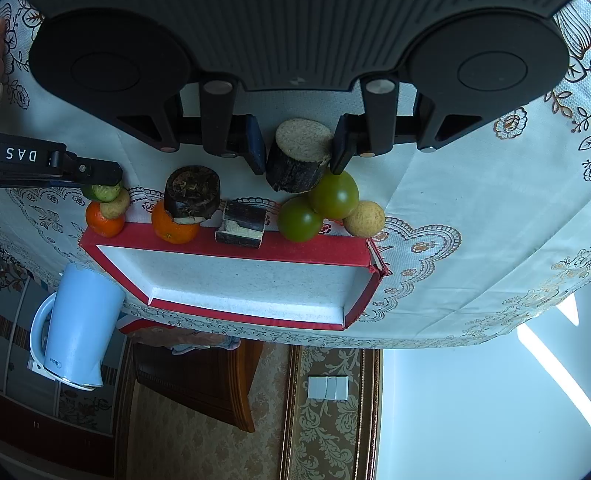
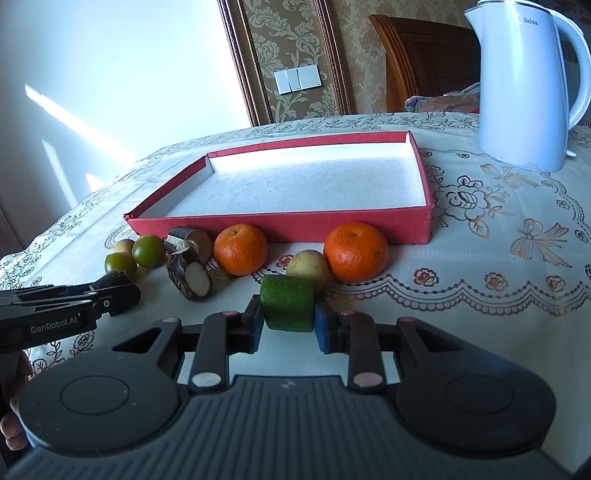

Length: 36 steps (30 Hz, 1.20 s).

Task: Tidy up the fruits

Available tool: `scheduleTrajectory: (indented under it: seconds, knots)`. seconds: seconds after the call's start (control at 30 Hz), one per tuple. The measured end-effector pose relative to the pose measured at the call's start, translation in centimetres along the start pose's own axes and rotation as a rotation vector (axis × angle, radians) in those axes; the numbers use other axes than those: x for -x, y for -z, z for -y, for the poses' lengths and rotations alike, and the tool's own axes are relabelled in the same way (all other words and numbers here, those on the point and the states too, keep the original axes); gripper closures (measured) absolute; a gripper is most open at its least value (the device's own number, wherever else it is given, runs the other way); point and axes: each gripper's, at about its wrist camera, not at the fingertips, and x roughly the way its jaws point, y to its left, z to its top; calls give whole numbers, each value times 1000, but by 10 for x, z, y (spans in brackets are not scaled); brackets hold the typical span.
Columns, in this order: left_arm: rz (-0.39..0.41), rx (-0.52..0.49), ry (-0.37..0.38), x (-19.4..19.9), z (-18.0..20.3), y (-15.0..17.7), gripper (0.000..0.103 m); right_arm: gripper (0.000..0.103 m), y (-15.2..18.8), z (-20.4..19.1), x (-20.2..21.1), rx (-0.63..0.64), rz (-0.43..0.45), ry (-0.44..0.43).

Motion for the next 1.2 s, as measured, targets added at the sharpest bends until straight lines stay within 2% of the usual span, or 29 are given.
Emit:
scheduleTrajectory:
  seconds: [0.43,0.63,0.93,1.2]
  knots:
    - [0,4,2,-1,0,-1,66,76,0,-2,0,17,0,11]
    - [-1,-8,-9,-1,1,0,66,76,0,-11,-1,66,-7,46]
    - [19,-18,-75,2,4,0,68,76,2,-25,-2,147,-7,109]
    - [64,13,-134,10,0,0,70,76,2,-26,3,157,24,118]
